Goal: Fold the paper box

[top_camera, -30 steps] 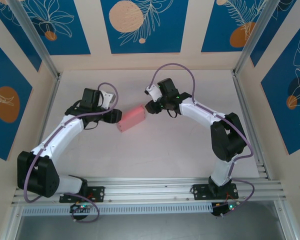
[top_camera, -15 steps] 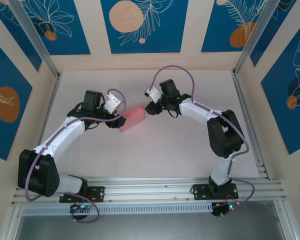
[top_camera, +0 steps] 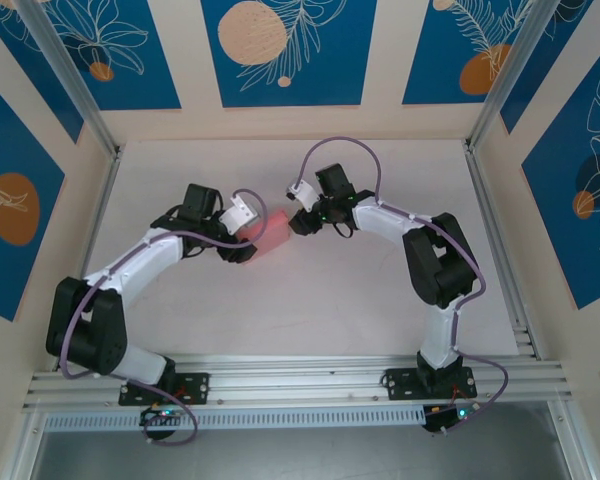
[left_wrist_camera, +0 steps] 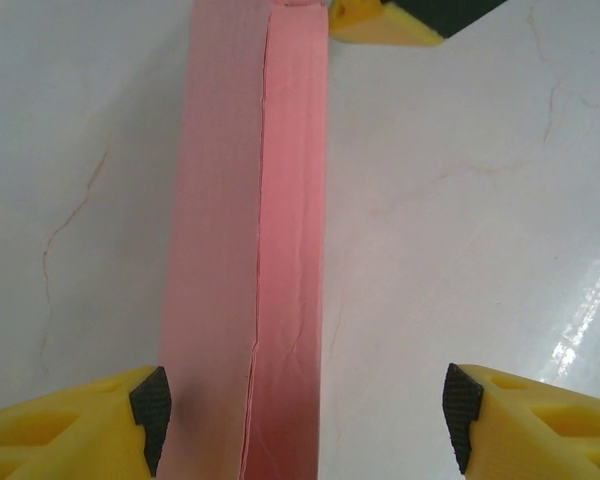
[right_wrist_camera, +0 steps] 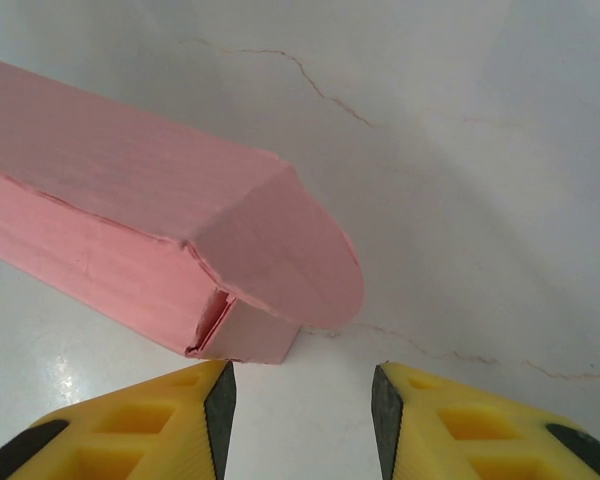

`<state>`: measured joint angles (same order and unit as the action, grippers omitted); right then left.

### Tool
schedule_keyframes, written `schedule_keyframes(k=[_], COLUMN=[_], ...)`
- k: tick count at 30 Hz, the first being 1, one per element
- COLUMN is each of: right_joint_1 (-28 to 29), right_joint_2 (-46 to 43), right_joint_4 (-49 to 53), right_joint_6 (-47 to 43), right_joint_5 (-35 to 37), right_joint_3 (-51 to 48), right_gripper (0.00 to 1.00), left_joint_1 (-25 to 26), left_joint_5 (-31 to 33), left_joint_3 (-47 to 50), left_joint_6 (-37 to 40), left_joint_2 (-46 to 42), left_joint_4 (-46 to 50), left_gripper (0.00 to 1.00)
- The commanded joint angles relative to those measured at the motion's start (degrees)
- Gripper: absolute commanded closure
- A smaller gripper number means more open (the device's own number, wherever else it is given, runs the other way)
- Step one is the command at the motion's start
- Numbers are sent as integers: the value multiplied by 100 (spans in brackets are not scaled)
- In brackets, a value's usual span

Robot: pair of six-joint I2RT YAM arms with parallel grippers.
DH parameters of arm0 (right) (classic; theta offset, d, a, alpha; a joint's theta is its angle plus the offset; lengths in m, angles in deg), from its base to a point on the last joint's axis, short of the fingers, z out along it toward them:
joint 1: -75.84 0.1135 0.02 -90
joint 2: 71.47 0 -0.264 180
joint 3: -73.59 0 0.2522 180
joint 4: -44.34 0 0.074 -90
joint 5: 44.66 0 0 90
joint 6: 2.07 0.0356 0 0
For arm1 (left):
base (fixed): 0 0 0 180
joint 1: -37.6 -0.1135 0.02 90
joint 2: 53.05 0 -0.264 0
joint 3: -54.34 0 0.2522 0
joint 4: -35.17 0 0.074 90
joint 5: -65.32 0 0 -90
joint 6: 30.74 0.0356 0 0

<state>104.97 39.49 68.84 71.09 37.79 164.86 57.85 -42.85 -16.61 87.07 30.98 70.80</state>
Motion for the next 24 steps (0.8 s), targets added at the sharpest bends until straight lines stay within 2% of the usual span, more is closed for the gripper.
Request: schedule_keyframes(k=[1, 13, 18, 24], right_joint_1=[-30, -29, -56, -89], right_joint_2=[49, 73, 87, 24], right_joint_4=[-65, -160, -64, -46], right_joint_6=[-144, -282, -329, -291], right_joint_5=[-15, 167, 205, 80], right_joint_3=[245, 384, 532, 492], right_gripper=[57, 57, 57, 57], left_joint_1=[135, 208, 268, 368], left_joint_5=[292, 394, 505, 717], left_joint_3=[-307, -747, -938, -1285], left_joint_6=[172, 526, 569, 710], left_joint_2=[115, 543, 659, 1119], left_joint_4=[-9, 515, 736, 1175], left_gripper=[27, 26, 18, 20])
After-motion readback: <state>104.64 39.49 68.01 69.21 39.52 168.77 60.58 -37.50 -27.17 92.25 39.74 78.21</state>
